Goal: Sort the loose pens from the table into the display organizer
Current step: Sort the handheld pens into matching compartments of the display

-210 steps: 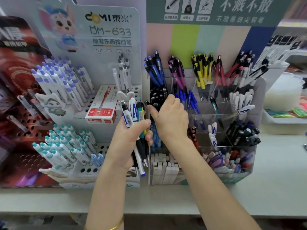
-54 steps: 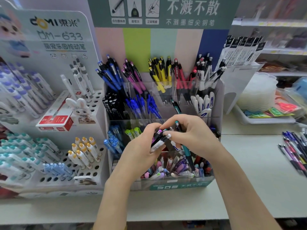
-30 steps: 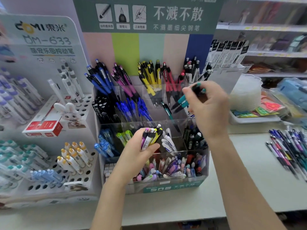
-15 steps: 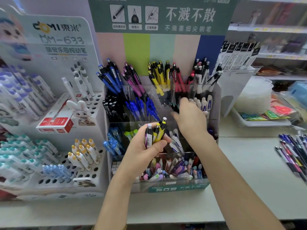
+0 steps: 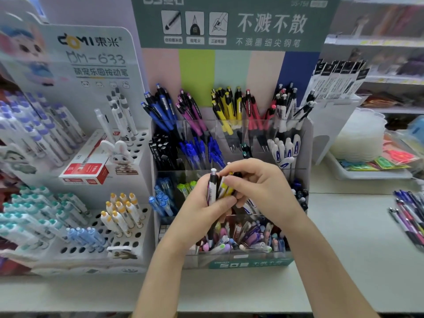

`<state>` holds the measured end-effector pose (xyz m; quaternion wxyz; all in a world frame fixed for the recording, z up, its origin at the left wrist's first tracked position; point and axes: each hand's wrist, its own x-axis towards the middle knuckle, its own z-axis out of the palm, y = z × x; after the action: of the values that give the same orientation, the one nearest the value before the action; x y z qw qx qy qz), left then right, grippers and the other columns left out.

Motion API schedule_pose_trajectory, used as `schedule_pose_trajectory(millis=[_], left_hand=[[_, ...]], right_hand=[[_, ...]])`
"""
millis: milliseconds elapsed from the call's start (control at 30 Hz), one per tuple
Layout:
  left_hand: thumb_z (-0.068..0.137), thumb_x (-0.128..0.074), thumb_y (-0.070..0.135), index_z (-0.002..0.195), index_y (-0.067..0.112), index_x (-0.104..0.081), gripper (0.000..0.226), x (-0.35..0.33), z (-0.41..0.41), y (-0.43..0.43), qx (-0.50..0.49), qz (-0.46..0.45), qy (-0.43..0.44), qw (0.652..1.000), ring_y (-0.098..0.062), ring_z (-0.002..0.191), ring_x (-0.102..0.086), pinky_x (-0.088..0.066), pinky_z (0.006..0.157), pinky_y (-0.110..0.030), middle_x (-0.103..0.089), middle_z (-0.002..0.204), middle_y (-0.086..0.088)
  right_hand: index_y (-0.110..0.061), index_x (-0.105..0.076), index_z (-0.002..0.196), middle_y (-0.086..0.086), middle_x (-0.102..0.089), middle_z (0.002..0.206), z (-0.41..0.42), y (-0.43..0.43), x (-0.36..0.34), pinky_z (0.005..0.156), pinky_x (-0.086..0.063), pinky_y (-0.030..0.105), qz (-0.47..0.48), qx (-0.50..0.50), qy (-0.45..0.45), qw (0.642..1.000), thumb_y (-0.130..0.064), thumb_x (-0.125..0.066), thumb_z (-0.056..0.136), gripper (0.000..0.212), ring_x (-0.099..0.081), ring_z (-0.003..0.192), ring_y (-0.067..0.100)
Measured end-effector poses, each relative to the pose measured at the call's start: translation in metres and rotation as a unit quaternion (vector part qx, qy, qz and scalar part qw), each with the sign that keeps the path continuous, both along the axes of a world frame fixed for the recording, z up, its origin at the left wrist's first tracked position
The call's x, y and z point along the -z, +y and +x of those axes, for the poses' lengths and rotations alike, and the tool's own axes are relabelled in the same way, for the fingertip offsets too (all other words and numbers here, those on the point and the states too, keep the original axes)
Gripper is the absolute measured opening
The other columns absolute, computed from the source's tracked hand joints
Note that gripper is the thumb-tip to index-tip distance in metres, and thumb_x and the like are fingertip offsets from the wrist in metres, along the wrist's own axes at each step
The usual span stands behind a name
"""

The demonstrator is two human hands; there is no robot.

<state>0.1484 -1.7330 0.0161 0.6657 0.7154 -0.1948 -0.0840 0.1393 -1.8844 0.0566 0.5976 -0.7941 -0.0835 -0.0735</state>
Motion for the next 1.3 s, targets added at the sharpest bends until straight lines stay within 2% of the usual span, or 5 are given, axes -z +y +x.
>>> schedule_pose_trajectory(millis=[300, 567, 767, 1067, 1300], left_hand=[[0.095, -0.057, 0.014, 0.11, 0.019, -0.05, 0.017, -0.015, 0.014, 0.0, 0.016, -0.016, -0.016, 1.0, -0.019, 0.064, -0.054, -0.044, 0.055, -0.024, -0.06, 0.068, 0.005], [0.099, -0.05, 0.007, 0.109, 0.0, -0.046, 0.013, -0.027, 0.028, -0.002, -0.036, -0.072, 0.045, 0.996, -0.011, 0.045, -0.043, -0.035, 0.042, -0.022, -0.059, 0.059, 0.008], [0.097, -0.052, 0.002, 0.107, 0.007, -0.046, 0.012, -0.034, 0.036, -0.005, -0.03, -0.105, 0.062, 0.992, -0.011, 0.048, -0.034, -0.029, 0.042, -0.022, -0.05, 0.059, 0.012], [0.083, -0.054, 0.003, 0.111, 0.006, -0.052, 0.028, -0.039, 0.039, 0.002, 0.067, -0.245, 0.109, 0.961, -0.011, 0.056, -0.04, -0.039, 0.047, -0.021, -0.055, 0.082, -0.004], [0.092, -0.059, 0.007, 0.111, 0.006, -0.048, 0.022, -0.041, 0.036, 0.002, 0.03, -0.201, 0.1, 0.974, -0.014, 0.053, -0.048, -0.042, 0.048, -0.025, -0.056, 0.072, -0.004]], right_hand=[[-0.002, -0.063, 0.095, 0.012, -0.063, 0.069, 0.017, -0.014, -0.001, 0.046, -0.046, 0.025, 0.124, -0.028, 0.065, 0.99, -0.007, -0.067, 0.086, 0.011, -0.052, 0.052, 0.019], [-0.011, -0.06, 0.083, -0.003, -0.059, 0.059, 0.048, -0.031, -0.048, 0.047, -0.046, 0.02, 0.169, 0.123, -0.093, 0.974, -0.009, -0.059, 0.093, 0.011, -0.052, 0.047, 0.011], [-0.014, -0.058, 0.096, 0.004, -0.064, 0.081, 0.085, -0.016, -0.074, 0.063, -0.051, 0.032, -0.055, 0.229, -0.252, 0.939, -0.019, -0.061, 0.091, 0.007, -0.062, 0.063, 0.019], [-0.007, -0.051, 0.092, 0.01, -0.061, 0.096, 0.109, 0.006, -0.091, 0.07, -0.037, 0.03, -0.295, 0.207, -0.201, 0.911, -0.02, -0.06, 0.093, 0.017, -0.052, 0.085, 0.025], [-0.01, -0.042, 0.088, 0.016, -0.062, 0.097, 0.11, 0.006, -0.092, 0.068, -0.036, 0.031, -0.321, 0.227, -0.175, 0.903, -0.02, -0.061, 0.092, 0.021, -0.056, 0.088, 0.033]])
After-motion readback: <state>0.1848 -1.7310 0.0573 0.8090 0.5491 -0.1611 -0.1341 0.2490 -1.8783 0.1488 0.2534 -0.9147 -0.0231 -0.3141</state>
